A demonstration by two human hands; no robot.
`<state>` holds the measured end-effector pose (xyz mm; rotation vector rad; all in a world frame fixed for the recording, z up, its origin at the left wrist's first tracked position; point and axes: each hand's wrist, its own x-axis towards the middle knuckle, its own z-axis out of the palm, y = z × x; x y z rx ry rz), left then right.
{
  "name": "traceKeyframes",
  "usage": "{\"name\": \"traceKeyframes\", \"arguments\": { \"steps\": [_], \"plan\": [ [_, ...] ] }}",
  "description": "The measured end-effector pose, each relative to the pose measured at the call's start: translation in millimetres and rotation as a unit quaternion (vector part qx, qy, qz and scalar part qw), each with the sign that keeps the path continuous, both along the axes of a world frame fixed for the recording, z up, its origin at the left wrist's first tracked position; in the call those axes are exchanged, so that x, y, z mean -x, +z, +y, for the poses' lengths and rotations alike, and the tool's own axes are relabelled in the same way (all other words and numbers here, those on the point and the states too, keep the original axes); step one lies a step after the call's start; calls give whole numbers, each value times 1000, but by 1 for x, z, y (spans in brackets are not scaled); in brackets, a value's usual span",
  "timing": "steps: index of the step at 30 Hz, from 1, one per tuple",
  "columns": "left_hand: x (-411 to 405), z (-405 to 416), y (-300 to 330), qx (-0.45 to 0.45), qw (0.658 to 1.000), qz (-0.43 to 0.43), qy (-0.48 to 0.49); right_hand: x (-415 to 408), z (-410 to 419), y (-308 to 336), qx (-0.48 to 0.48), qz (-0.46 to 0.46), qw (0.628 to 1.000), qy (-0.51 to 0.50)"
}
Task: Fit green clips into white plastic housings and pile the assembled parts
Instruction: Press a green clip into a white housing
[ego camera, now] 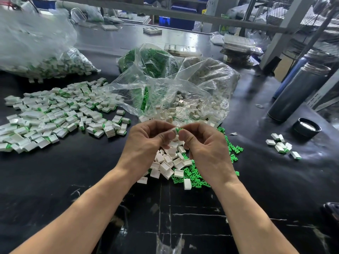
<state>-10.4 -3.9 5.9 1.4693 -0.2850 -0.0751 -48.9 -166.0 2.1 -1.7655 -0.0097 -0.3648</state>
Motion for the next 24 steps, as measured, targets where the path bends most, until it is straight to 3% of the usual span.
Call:
{"name": "traceKeyframes", "arguments": {
  "steps": [8,17,24],
  "plan": [
    [3,2,1,-47,998,-30,17,3,5,0,111,-34,993,-34],
    [3,4,5,-134,987,-81,27,8,3,7,130,-25,991,-11],
    [5,2,6,-141,986,-82,20,6,4,4,100,-17,995,-6]
  ]
}}
